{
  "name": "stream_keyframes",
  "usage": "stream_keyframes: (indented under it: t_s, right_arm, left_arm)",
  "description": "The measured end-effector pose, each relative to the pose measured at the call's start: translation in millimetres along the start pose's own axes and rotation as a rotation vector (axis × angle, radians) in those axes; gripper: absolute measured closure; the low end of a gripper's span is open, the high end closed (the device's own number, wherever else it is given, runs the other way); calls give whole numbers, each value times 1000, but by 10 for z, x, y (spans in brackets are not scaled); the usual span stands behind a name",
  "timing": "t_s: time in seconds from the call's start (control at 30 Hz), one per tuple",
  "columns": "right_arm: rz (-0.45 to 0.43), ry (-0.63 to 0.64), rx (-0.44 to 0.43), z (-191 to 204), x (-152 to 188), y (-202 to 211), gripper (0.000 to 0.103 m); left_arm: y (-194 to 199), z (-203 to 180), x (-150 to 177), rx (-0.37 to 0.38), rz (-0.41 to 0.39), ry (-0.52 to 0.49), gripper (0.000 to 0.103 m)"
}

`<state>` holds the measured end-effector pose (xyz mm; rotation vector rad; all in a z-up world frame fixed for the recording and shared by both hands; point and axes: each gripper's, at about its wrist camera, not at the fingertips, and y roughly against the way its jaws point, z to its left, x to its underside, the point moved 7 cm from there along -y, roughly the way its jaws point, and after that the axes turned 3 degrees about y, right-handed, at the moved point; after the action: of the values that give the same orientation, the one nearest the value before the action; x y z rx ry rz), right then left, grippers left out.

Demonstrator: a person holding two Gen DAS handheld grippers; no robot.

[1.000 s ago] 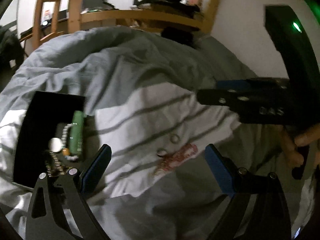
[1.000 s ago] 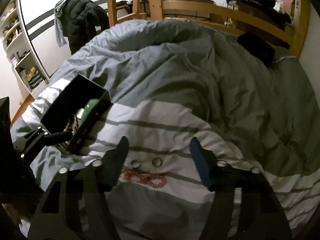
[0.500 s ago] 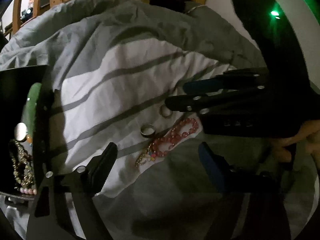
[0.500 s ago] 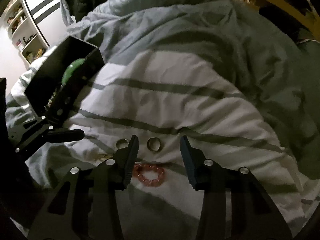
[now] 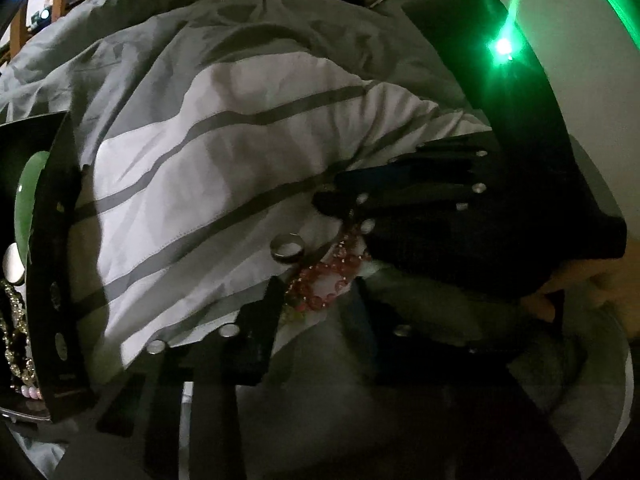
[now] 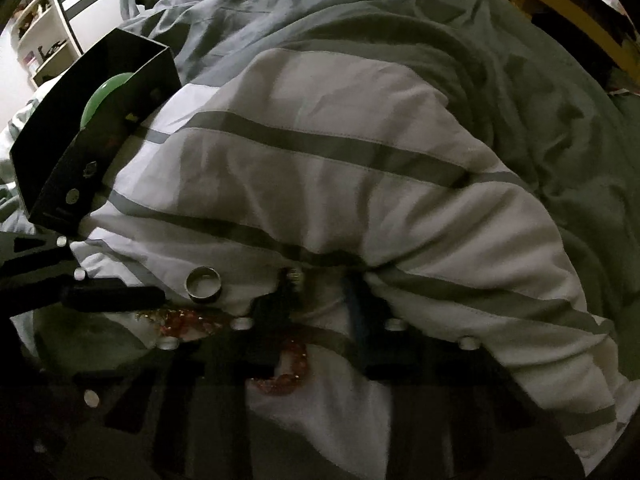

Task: Organize jewelry
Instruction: 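Grasp the pink bead bracelet with the left gripper while the right gripper grasps a silver ring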

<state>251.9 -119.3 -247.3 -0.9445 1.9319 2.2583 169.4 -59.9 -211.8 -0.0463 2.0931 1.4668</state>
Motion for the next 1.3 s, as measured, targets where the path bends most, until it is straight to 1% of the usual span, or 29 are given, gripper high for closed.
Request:
stream_keyframes:
  t_s: [0.03, 0.07, 0.17, 0.2, 0.27, 0.33, 0.43, 0.53, 0.63, 0.67, 0.7, 0.73, 0.77, 0.8, 0.83, 0.87, 0.9, 0.93, 1.0, 1.03, 1.07, 1.1, 1.13, 1.23, 1.3]
  right_arm:
    - [0, -15, -4, -17, -2, 8, 93]
    - [-3, -26, -11, -25, -6, 21, 93]
    - [-10, -39, -23, -43, -20, 46, 94]
    - [-15, -50, -35, -37, -24, 62, 94]
    - [-28, -71, -61, -58, -54, 106, 94]
    - [-50, -95, -89, -96, -60, 194, 94]
    - [-76, -114, -96, -119, -95, 279, 94]
    - [-81, -126, -95, -136, -106, 289, 94]
    - [-76, -129, -95, -163, -101, 296, 94]
    - [-75, -130, -96, -164, -98, 288, 94]
    - [-74, -133, -98, -165, -102, 283, 94]
    - [-75, -133, -97, -179, -40, 305, 94]
    - [-75, -134, -95, -179, -37, 303, 94]
    - [-76, -137, -95, -190, -38, 307, 94]
    - [-77, -138, -93, -182, -47, 289, 94]
    - [-77, -140, -91, -185, -50, 283, 94]
    - [-77, -141, -89, -190, -48, 285, 94]
    - [-77, -143, -88, -193, -47, 282, 94]
    - [-76, -144, -83, -201, -41, 284, 94]
    - [-77, -145, -81, -203, -42, 285, 94]
    - [-76, -147, -82, -205, -44, 286, 94]
    - [-77, -148, -80, -208, -41, 292, 94]
    - [-79, -150, -81, -208, -44, 294, 94]
    - [-84, -156, -83, -210, -42, 309, 94]
    - [-90, -162, -89, -218, -38, 327, 94]
  left_arm:
    - [2, -8, -2, 3, 2, 0, 77]
    - [11, -12, -1, 4, 1, 1, 78]
    - [37, -22, -7, 14, 1, 5, 85]
    - [41, -21, -11, 19, 1, 6, 87]
    - [52, -24, -17, 21, -1, 5, 88]
    - [71, -17, -19, 26, -10, 7, 92]
    - [125, -5, -28, 34, -26, 16, 92]
    - [186, 1, -36, 44, -41, 25, 92]
    - [145, 14, -43, 23, -30, 32, 92]
    - [120, -2, -42, 18, -26, 23, 90]
    - [106, -34, -46, 14, -27, 8, 73]
    - [108, -65, -45, 0, -34, -8, 38]
    - [109, -85, -62, -37, -56, -31, 24]
    - [105, -97, -80, -55, -70, -46, 21]
    - [77, -107, -89, -56, -66, -54, 21]
    - [34, -102, -93, -50, -55, -50, 22]
    - [-31, -74, -90, -42, -35, -37, 29]
    - [-82, -42, -81, -33, -16, -26, 50]
    - [-145, -8, -59, -3, 15, 1, 67]
    - [-135, -7, -64, 5, 11, 4, 74]
    - [-120, -12, -72, 12, 7, 3, 79]
    - [-113, -10, -74, 8, 7, 4, 87]
    - [-113, 0, -73, 3, 8, 6, 92]
    - [-72, 60, -105, 20, -3, 39, 94]
    - [8, 90, -128, 29, -27, 59, 94]
